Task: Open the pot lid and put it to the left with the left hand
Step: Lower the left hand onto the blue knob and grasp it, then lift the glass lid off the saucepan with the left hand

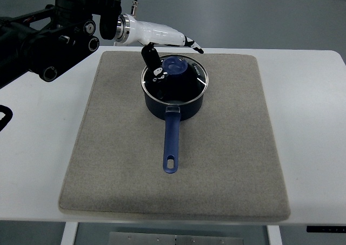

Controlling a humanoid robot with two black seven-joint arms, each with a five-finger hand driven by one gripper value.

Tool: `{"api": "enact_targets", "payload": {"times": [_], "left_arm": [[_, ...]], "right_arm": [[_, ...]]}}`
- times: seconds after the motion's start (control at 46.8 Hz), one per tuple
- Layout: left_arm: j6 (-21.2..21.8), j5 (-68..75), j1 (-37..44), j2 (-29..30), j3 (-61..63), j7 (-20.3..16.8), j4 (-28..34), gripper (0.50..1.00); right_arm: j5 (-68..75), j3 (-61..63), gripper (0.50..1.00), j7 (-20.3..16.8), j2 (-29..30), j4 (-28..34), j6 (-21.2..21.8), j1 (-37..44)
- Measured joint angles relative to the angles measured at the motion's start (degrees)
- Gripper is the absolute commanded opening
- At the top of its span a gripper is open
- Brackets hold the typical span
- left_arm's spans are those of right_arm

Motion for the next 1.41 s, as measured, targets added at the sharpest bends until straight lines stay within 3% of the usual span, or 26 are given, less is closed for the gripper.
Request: {"api": "enact_targets", "payload": {"times": [0.128, 0.299, 0.683, 0.854, 0.918, 1.004, 1.153, 1.303, 1.41], "left_arm": [[0.0, 1.2, 0.0, -0.1, 0.0, 0.1, 0.0, 0.917], [0.0, 2.0, 0.0, -0.7, 0.0, 1.7, 0.6, 0.823], [0.0, 2.0, 0.1, -1.3, 0.0, 3.1, 0.8, 0.816], [0.0, 2.0, 0.1, -1.5, 0.0, 3.1, 0.7, 0.771], [0.0, 2.0, 0.1, -1.4, 0.0, 3.1, 0.7, 0.709], [0.0, 2.0, 0.1, -1.4, 0.0, 3.1, 0.7, 0.692], [0.0, 2.0, 0.1, -1.3, 0.1, 3.1, 0.7, 0.615], [0.0, 2.0, 0.1, -1.2, 0.1, 3.1, 0.7, 0.501], [0.0, 2.0, 0.0, -1.2, 0.1, 3.1, 0.7, 0.5]], "right_arm": [[0.0, 0.0, 0.915, 0.0, 0.0, 0.0, 0.0, 0.0], [0.0, 0.0, 0.915, 0.0, 0.0, 0.0, 0.0, 0.0], [0.0, 0.0, 0.915, 0.0, 0.0, 0.0, 0.0, 0.0], [0.0, 0.0, 0.915, 0.0, 0.0, 0.0, 0.0, 0.0], [0.0, 0.0, 0.915, 0.0, 0.0, 0.0, 0.0, 0.0], [0.0, 0.0, 0.915, 0.0, 0.0, 0.0, 0.0, 0.0], [0.0, 0.0, 0.915, 0.0, 0.0, 0.0, 0.0, 0.0], [0.0, 0.0, 0.915, 0.0, 0.0, 0.0, 0.0, 0.0], [0.0, 0.0, 0.915, 0.0, 0.0, 0.0, 0.0, 0.0]]}}
